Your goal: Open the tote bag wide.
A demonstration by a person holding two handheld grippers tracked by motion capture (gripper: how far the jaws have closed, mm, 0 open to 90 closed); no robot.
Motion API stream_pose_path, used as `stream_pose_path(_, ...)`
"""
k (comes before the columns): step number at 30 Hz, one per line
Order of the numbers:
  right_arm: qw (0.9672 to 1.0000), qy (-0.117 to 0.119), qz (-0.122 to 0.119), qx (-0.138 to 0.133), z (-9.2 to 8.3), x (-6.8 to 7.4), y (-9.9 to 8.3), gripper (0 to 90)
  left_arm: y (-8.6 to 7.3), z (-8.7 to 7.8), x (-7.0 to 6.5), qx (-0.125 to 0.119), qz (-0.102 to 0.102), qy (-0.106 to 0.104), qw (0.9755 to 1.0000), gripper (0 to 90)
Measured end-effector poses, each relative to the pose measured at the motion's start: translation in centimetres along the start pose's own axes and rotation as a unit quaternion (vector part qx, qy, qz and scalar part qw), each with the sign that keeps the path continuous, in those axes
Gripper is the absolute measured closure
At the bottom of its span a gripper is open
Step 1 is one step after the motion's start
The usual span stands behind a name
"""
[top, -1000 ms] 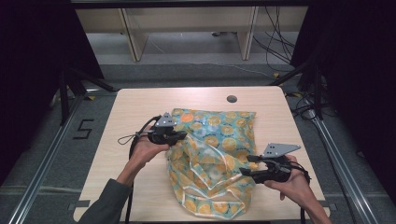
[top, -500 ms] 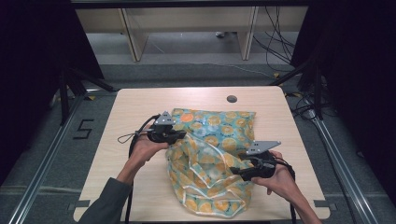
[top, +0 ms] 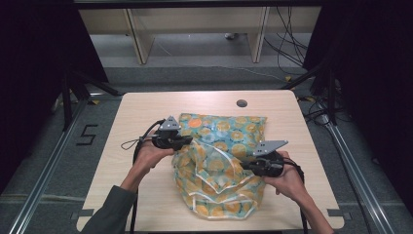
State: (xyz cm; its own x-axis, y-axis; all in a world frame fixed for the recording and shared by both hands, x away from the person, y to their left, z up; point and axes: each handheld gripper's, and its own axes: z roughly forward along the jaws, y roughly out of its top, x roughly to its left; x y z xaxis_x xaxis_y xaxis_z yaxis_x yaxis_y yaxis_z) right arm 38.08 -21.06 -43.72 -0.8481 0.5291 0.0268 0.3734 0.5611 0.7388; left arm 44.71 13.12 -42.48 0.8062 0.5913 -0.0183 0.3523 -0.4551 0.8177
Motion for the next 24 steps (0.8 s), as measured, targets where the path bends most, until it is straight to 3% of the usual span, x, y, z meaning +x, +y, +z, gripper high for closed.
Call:
stream_pose_path(2,0.9995,-0.013,0.004,-0.028,-0.9,-0.9,1.0,90.0,-0.1,0.0,0.2,0.004,-0.005,0.004,1.0000,87.7)
stream_pose_path(3,0.9992,-0.020,0.009,-0.035,-1.1,-1.3,1.4,90.0,-0.2,0.2,0.3,-0.003,-0.010,0.002,0.9999,87.7)
stream_pose_path(4,0.9992,-0.020,0.009,-0.035,-1.1,-1.3,1.4,90.0,-0.2,0.2,0.5,0.006,-0.003,0.004,1.0000,87.7)
stream_pose_path(5,0.9982,-0.040,0.016,-0.043,-1.3,-2.5,2.3,90.0,-0.2,0.4,0.4,0.004,-0.008,0.005,0.9999,87.6)
stream_pose_path(7,0.9968,-0.055,0.022,-0.053,-1.1,-3.6,2.9,90.0,-0.3,0.9,0.5,0.004,-0.018,0.004,0.9998,87.5)
stream_pose_path(8,0.9961,-0.061,0.034,-0.054,-0.9,-4.1,3.2,90.0,-0.3,0.9,0.5,0.004,-0.018,0.004,0.9998,87.4)
stream_pose_path(10,0.9951,-0.072,0.034,-0.058,-0.6,-4.7,3.5,90.0,-0.2,1.1,0.8,0.003,-0.018,0.006,0.9998,86.2)
stream_pose_path(11,0.9928,-0.093,0.044,-0.062,0.0,-6.0,4.2,90.0,-0.1,1.5,1.1,-0.002,-0.024,0.009,0.9997,85.5)
stream_pose_path(12,0.9928,-0.093,0.044,-0.062,0.0,-6.0,4.2,90.0,-0.1,1.5,1.1,-0.002,-0.024,0.009,0.9997,84.8)
stream_pose_path(13,0.9910,-0.108,0.063,-0.047,0.8,-7.6,4.8,90.0,-0.3,1.9,1.4,-0.011,-0.035,0.015,0.9992,81.4)
stream_pose_path(14,0.9907,-0.108,0.073,-0.039,1.1,-8.0,4.9,90.0,-0.3,2.0,1.5,-0.013,-0.044,0.013,0.9988,77.8)
stream_pose_path(15,0.9893,-0.114,0.085,-0.034,1.5,-8.8,4.9,90.0,-0.3,1.9,1.7,-0.006,-0.040,0.012,0.9991,74.3)
stream_pose_path(16,0.9893,-0.114,0.085,-0.034,1.5,-8.8,4.9,90.0,-0.3,1.9,1.7,-0.006,-0.040,0.012,0.9991,71.5)
stream_pose_path(17,0.9885,-0.120,0.089,-0.026,2.4,-10.1,4.7,90.0,-0.3,1.7,1.6,-0.004,-0.041,0.013,0.9991,65.7)
stream_pose_path(18,0.9885,-0.120,0.089,-0.026,2.4,-10.1,4.7,90.0,-0.1,1.2,1.3,0.000,-0.041,0.019,0.9990,65.7)
stream_pose_path(19,0.9874,-0.118,0.106,-0.004,2.9,-10.8,4.3,90.0,0.7,-0.2,0.3,0.004,-0.010,0.041,0.9991,55.0)
stream_pose_path(20,0.9874,-0.118,0.106,-0.004,2.9,-10.8,4.3,90.0,0.7,-0.2,0.3,0.004,-0.010,0.041,0.9991,54.2)
stream_pose_path(21,0.9863,-0.121,0.111,-0.009,3.4,-11.1,4.1,90.0,1.3,-1.2,-0.6,-0.004,0.009,0.041,0.9991,54.2)
stream_pose_path(23,0.9859,-0.118,0.117,-0.014,3.9,-11.7,3.7,90.0,2.0,-2.2,-2.1,-0.015,0.027,0.025,0.9992,53.8)
stream_pose_path(24,0.9858,-0.116,0.121,0.001,3.8,-11.8,3.6,90.0,2.3,-2.5,-3.1,-0.017,0.045,0.021,0.9986,54.6)
